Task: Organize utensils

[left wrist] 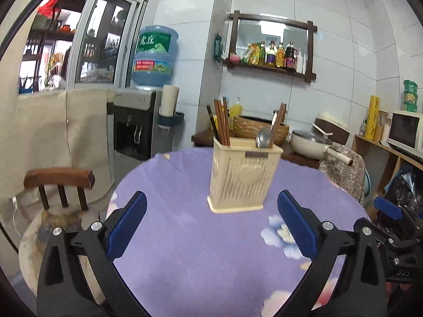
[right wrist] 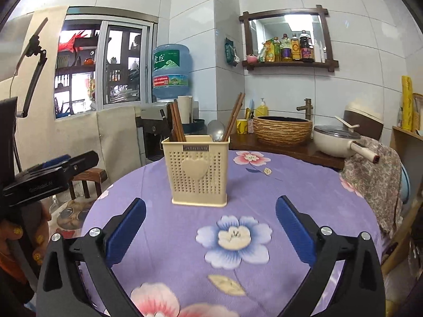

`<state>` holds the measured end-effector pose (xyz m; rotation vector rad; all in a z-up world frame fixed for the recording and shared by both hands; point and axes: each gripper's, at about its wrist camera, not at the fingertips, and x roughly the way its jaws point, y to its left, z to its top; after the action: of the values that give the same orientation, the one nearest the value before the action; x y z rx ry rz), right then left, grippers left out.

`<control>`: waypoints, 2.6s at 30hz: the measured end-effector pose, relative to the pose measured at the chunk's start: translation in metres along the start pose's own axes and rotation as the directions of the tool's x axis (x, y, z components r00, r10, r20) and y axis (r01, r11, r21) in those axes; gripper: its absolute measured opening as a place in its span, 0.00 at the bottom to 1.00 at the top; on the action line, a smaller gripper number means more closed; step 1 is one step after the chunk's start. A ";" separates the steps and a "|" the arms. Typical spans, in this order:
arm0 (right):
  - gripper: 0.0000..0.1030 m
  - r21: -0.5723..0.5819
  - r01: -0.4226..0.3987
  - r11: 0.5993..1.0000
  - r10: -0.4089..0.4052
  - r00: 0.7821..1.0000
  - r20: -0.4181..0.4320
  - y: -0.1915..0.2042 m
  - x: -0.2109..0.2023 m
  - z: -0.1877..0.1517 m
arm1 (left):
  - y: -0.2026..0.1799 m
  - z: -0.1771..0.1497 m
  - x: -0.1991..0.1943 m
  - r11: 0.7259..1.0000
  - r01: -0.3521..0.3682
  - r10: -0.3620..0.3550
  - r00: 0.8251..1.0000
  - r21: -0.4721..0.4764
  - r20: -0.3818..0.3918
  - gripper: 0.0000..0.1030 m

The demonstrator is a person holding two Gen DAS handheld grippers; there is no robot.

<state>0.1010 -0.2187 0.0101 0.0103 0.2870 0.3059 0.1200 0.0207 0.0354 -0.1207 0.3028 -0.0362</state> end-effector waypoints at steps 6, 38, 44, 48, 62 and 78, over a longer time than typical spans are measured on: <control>0.94 0.009 0.048 0.999 -0.048 0.998 0.033 0.014 -0.045 -0.029 | -0.008 -0.043 -0.054 1.000 0.022 -0.022 1.000 0.013 0.008 0.94; 0.94 0.009 0.016 1.000 -0.017 1.000 0.020 0.035 -0.084 -0.043 | -0.013 -0.057 -0.083 0.999 0.046 -0.046 0.999 -0.008 -0.011 0.94; 0.94 0.009 0.013 1.000 -0.013 1.000 0.017 0.035 -0.084 -0.043 | -0.013 -0.056 -0.083 0.999 0.047 -0.047 0.999 -0.006 -0.013 0.94; 0.94 0.007 0.010 1.000 -0.011 1.000 0.016 0.037 -0.085 -0.042 | -0.013 -0.056 -0.083 0.999 0.047 -0.047 0.999 -0.006 -0.012 0.94; 0.94 0.011 0.007 1.000 -0.007 1.000 0.011 0.037 -0.084 -0.043 | -0.012 -0.056 -0.083 0.999 0.048 -0.048 0.999 -0.003 -0.013 0.94; 0.94 0.013 0.006 1.000 -0.006 1.000 0.009 0.038 -0.084 -0.044 | -0.005 -0.055 -0.087 0.999 0.046 -0.046 0.999 0.009 -0.007 0.94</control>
<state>0.0006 -0.2095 -0.0069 0.0237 0.2802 0.2980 0.0206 0.0145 0.0099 -0.1190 0.3064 -0.0838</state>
